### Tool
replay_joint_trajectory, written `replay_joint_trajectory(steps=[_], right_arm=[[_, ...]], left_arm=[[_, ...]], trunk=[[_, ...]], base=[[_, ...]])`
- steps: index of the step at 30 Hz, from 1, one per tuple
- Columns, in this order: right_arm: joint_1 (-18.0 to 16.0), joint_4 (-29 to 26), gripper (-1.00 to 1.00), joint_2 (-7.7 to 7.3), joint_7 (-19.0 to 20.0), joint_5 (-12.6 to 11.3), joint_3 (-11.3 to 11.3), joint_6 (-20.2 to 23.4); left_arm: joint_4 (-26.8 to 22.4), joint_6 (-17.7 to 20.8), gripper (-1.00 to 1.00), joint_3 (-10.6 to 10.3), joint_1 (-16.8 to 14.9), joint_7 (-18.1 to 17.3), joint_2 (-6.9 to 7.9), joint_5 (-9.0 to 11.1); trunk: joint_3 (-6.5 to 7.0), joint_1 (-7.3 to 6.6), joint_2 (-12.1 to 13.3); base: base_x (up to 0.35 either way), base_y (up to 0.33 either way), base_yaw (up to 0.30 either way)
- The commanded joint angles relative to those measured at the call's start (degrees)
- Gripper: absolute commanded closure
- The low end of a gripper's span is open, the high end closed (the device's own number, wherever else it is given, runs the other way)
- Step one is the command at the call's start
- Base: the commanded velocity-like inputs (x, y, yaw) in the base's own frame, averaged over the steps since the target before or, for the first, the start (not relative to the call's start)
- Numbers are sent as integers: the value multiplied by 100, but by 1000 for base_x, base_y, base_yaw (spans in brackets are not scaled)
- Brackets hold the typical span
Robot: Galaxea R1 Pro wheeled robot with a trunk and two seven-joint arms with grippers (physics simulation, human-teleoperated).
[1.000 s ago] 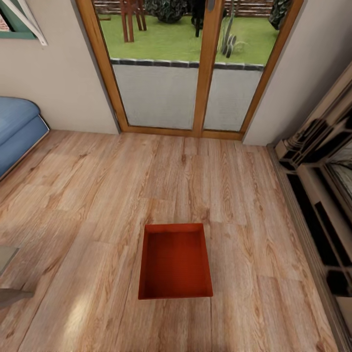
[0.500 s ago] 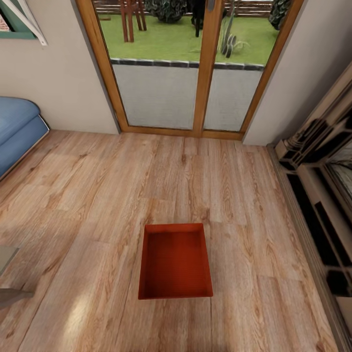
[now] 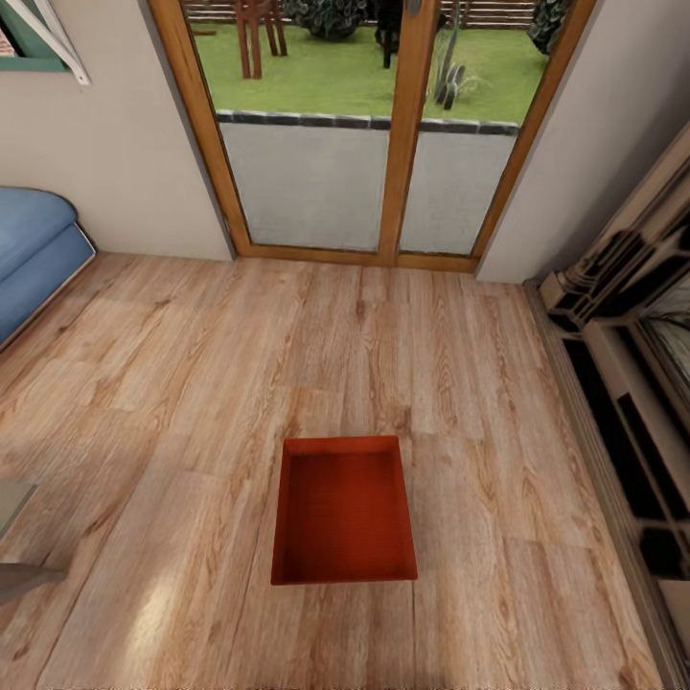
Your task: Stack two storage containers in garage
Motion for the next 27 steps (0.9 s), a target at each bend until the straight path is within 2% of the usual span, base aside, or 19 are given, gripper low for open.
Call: replay_joint_trajectory(steps=[1, 12, 27], right_arm=[[-5, 18, -100, 5, -3, -48, 48, -30], [-5, 18, -100, 4, -1, -48, 48, -43], [-5, 18, -100, 4, -6, -36, 48, -85]], left_arm=[[-1, 6, -100, -4, -3, 15, -1, 34], [-1, 6, -100, -6, -3, 15, -1, 34], [-1, 6, -100, -4, -2, 15, -17, 21]], trunk=[[-11, 0, -1], [-111, 0, -1], [-120, 0, -1]], base=[[0, 0, 0], [0, 0, 0], [0, 0, 0]])
